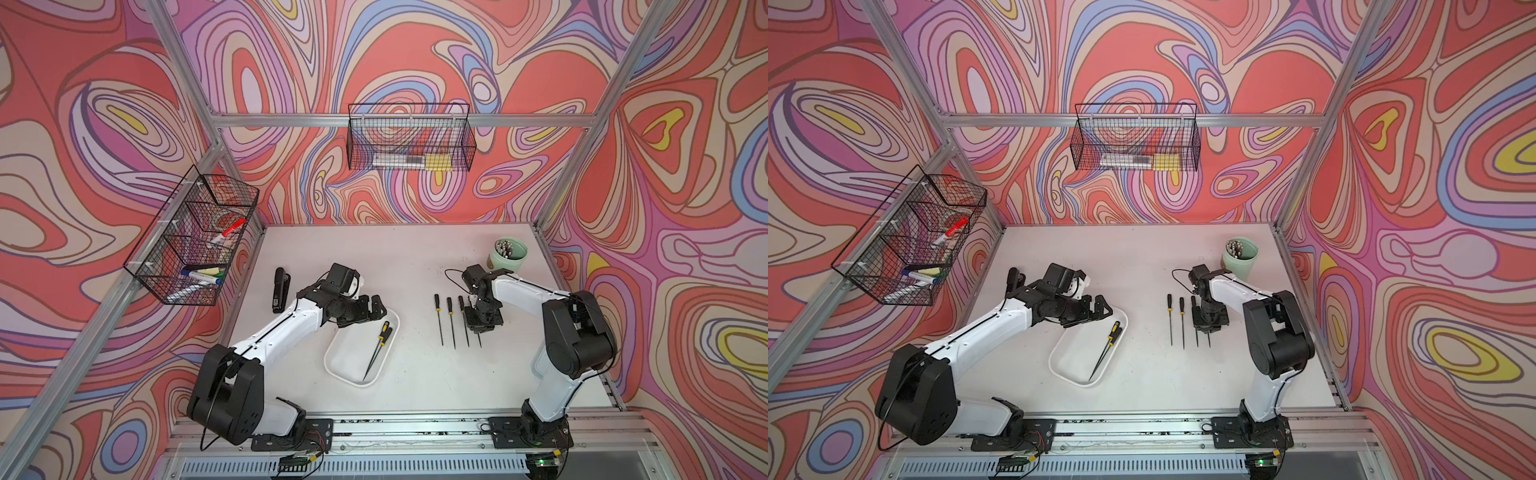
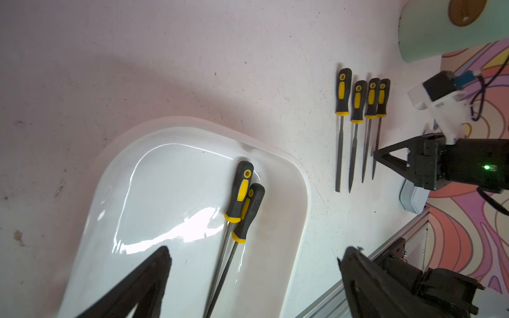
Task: Take the file tool out of the storage box
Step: Place the file tool at the center of the board.
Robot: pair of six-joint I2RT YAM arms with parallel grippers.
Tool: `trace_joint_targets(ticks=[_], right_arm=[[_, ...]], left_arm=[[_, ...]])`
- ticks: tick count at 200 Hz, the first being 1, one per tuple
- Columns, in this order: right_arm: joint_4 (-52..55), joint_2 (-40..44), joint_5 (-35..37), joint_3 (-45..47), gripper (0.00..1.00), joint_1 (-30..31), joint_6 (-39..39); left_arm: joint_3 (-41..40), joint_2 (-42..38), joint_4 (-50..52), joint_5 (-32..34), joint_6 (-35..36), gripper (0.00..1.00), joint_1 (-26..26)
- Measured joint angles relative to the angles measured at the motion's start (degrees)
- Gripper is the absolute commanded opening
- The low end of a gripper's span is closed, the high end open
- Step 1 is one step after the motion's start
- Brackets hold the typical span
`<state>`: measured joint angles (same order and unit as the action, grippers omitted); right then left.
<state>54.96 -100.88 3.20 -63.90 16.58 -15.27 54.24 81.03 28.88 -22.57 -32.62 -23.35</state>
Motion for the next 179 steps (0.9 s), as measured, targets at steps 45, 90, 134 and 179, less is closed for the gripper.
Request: trace_joint_targets(ticks=[45,90,134,179], right_arm=[[0.4,7.7,-2.0,-2.2,0.26,0.0,1.0],[-3.5,16.2,-11.1,-2.2,0.50,0.0,1.9],[-8.2,19.5,-20.3,1.2,0.71,0.0,1.9],[-10.9,19.5,-26.9,3.2,0.97,0.0,1.6]], left_arm=[[1.9,5.5,3.2,6.1,1.2,0.89,-3.5],[6.4,11.1,5.4,13.2,2.1,0.74,-9.2],[8.7,14.5,5.4,16.9,2.2,0.62,-9.9],[8.9,17.2,3.9,17.8,2.2,0.58,-10.3]])
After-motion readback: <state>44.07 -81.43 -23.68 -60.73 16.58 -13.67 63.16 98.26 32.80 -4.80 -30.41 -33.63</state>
